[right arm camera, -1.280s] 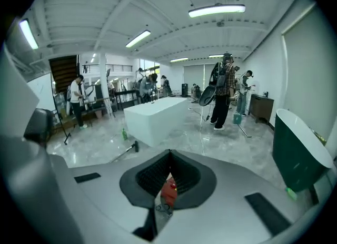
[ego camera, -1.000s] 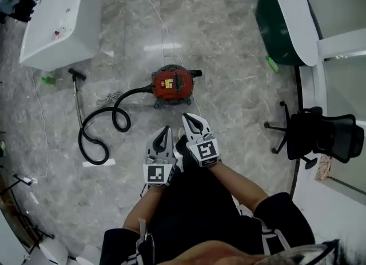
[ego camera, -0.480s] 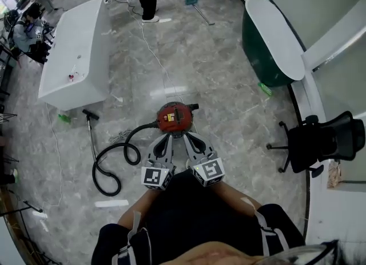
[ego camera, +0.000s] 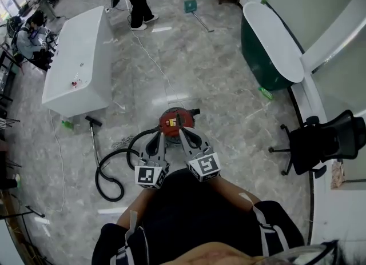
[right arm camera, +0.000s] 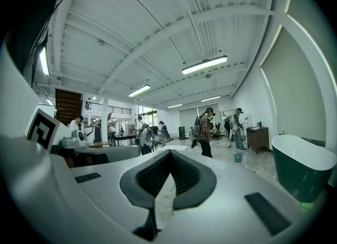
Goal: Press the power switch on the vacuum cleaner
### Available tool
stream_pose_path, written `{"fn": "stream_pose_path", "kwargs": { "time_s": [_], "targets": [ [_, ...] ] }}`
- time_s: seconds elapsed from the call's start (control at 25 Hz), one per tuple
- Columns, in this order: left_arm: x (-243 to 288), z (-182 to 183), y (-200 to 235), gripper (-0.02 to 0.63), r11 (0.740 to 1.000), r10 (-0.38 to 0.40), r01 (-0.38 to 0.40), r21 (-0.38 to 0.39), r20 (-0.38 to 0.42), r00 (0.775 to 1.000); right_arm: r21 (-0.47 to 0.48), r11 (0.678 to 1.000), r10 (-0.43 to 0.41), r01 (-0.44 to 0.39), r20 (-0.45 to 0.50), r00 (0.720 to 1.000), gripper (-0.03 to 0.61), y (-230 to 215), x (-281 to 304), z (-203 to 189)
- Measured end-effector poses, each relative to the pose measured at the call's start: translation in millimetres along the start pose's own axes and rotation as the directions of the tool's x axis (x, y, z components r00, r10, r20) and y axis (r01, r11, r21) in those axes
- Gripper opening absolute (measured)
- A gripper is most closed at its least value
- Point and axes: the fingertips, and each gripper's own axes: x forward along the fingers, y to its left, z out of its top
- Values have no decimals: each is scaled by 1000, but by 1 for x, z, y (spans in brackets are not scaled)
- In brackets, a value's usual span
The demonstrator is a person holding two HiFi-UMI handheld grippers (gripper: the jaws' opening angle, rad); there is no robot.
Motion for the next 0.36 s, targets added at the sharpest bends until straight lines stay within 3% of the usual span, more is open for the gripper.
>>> {"fn": "stream_pose_path", "kwargs": {
  "time_s": [0.2,0.36],
  "targets": [
    [-11,-2,2,18,999,-5,5,49,15,1000,-17,1000,15,-15,32,999,15,4,-3,7],
    [-22,2,7,18,999,11,-12,36,37,999,3,1000,14,-14,28,1000,15,15,-7,2]
  ]
}}
